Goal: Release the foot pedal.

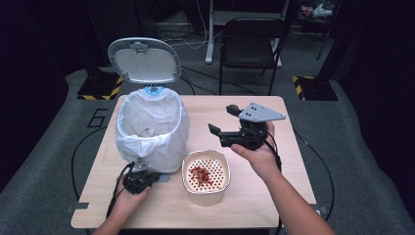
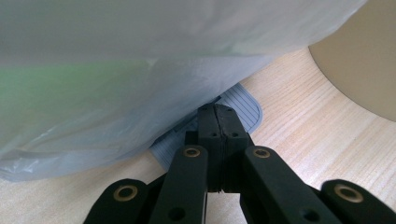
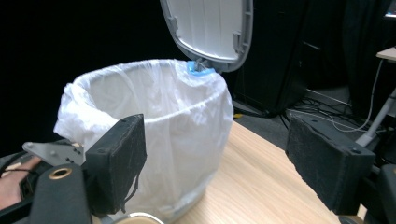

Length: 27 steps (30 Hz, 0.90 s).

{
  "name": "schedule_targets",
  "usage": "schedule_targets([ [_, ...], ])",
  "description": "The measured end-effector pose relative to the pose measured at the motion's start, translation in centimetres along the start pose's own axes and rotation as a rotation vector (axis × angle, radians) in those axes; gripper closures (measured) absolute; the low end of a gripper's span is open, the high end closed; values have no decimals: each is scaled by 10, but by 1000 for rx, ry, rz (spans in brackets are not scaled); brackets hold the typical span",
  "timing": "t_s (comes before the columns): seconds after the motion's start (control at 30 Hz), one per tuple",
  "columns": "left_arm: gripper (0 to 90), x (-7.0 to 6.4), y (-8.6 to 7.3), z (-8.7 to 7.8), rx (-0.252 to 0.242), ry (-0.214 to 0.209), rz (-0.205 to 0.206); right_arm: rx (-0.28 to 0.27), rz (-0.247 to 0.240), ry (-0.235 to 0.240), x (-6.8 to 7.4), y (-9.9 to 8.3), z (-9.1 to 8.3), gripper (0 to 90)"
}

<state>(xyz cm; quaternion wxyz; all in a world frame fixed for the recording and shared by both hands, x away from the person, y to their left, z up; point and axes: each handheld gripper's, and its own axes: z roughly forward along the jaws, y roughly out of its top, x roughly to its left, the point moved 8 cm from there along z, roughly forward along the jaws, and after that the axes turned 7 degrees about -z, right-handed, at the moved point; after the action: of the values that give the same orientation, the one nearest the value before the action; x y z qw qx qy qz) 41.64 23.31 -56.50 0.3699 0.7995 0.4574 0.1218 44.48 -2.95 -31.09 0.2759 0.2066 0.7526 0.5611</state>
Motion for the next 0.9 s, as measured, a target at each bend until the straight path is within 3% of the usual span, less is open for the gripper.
schedule_targets([
  [0.03, 892, -1, -1, 0, 4, 5, -5, 2, 3, -3, -1, -3, -2, 200],
  [0.07, 871, 0, 0, -1, 4, 19, 26, 9, 16, -6, -2, -6, -4, 201],
  [0.13, 846, -1, 1, -1, -2, 15, 33, 6, 9, -9, -3, -8, -5, 201],
  [0.17, 837, -1, 0, -2, 13, 21, 47, 17, 28, -17, -4, -14, -8, 202],
  [0.27, 836, -3, 0, -1, 18, 12, 46, 16, 40, -25, -7, -19, -11, 204],
  [0.33, 817, -5, 1, -1, 15, -6, 12, 13, 41, -34, -10, -22, -14, 204],
  [0.47, 792, -7, -1, -3, 40, -13, 32, 12, 36, -47, -12, -26, -19, 206],
  [0.57, 758, -11, -1, -5, 42, -28, 2, 11, 40, -55, -14, -28, -23, 208],
  [0.7, 702, -9, 5, -13, 0, -20, 29, 11, 42, -67, -15, -32, -28, 209],
  [0.9, 637, -9, 8, -21, -31, -43, -8, 24, 41, -79, -16, -43, -32, 211],
])
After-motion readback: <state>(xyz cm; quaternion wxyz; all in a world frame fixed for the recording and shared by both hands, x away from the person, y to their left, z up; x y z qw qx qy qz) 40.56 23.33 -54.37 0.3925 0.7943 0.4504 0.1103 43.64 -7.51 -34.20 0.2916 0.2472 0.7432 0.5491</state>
